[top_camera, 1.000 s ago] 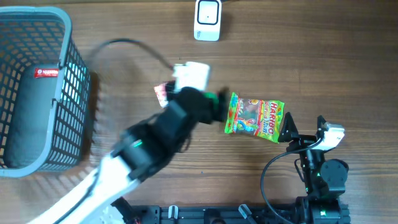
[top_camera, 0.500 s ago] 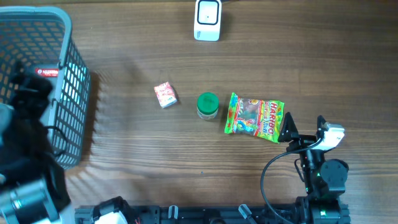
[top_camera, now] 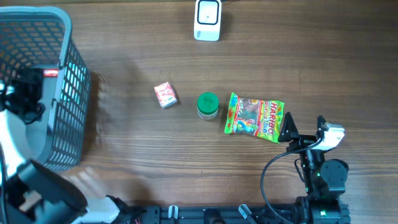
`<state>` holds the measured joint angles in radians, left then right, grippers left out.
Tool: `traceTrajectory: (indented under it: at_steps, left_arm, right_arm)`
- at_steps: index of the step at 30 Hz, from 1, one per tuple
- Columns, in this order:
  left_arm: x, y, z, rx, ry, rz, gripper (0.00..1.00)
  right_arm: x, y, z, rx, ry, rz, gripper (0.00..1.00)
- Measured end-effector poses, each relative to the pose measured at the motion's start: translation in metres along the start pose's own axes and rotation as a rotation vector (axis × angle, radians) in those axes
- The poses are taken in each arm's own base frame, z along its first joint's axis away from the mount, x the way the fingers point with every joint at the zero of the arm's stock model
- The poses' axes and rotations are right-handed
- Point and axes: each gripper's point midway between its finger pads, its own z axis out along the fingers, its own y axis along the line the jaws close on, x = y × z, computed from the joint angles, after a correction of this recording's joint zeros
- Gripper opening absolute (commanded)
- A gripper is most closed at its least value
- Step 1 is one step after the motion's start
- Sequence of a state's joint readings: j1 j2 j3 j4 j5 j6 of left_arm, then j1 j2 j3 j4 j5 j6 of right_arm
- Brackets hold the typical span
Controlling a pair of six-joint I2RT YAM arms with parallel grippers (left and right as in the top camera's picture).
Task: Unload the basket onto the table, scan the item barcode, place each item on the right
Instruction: 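Reach the left gripper into the basket and grasp the teal wipes pack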
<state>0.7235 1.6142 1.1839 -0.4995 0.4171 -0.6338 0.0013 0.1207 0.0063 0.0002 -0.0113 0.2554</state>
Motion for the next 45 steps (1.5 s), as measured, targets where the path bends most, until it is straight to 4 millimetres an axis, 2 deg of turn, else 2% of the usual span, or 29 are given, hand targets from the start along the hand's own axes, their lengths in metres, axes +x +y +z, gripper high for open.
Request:
traceTrajectory:
  at_steps: [4,8,16,21,23,26,27,28,30,33,39,42,43,45]
  left_arm:
    - [0.023,0.002,0.029,-0.029,0.079,0.049,1.00]
    - [0.034,-0.001,0.052,-0.030,0.109,0.082,1.00]
    - [0.044,0.029,0.082,-0.105,0.163,0.021,1.00]
    - [0.038,0.023,0.092,-0.088,0.140,0.039,0.99]
    - [0.036,0.019,0.097,-0.079,0.133,0.050,0.90]
    - [0.035,0.019,0.103,-0.088,0.128,0.058,0.84]
    - [0.035,0.019,0.104,-0.088,0.129,0.060,0.75]
    - [0.035,0.018,0.105,-0.089,0.127,0.063,0.54]
    - [0.038,0.021,0.109,-0.117,0.127,0.080,0.24]
    - [0.045,0.029,0.111,-0.159,0.142,0.092,0.04]
    - [0.051,0.028,0.104,-0.163,0.176,0.162,0.04]
    - [0.058,0.035,0.081,-0.220,0.226,0.138,0.04]
    - [0.056,0.036,0.068,-0.237,0.229,0.127,0.04]
    - [0.042,0.024,0.040,-0.226,0.191,0.122,0.04]
  right_arm:
    - [0.000,0.000,0.000,0.000,0.000,0.000,1.00]
    - [0.000,0.000,0.000,0.000,0.000,0.000,1.00]
    - [0.000,0.000,0.000,0.000,0.000,0.000,1.00]
    - [0.000,0.000,0.000,0.000,0.000,0.000,1.00]
    - [0.000,0.000,0.000,0.000,0.000,0.000,1.00]
    - [0.000,0.000,0.000,0.000,0.000,0.000,1.00]
    - [0.000,0.000,0.000,0.000,0.000,0.000,1.00]
    - [0.000,0.000,0.000,0.000,0.000,0.000,1.00]
    - [0.000,0.000,0.000,0.000,0.000,0.000,1.00]
    - [0.000,0.000,0.000,0.000,0.000,0.000,1.00]
    - [0.000,0.000,0.000,0.000,0.000,0.000,1.00]
    - [0.000,0.000,0.000,0.000,0.000,0.000,1.00]
    - [0.000,0.000,0.000,0.000,0.000,0.000,0.99]
    - [0.000,0.000,0.000,0.000,0.000,0.000,1.00]
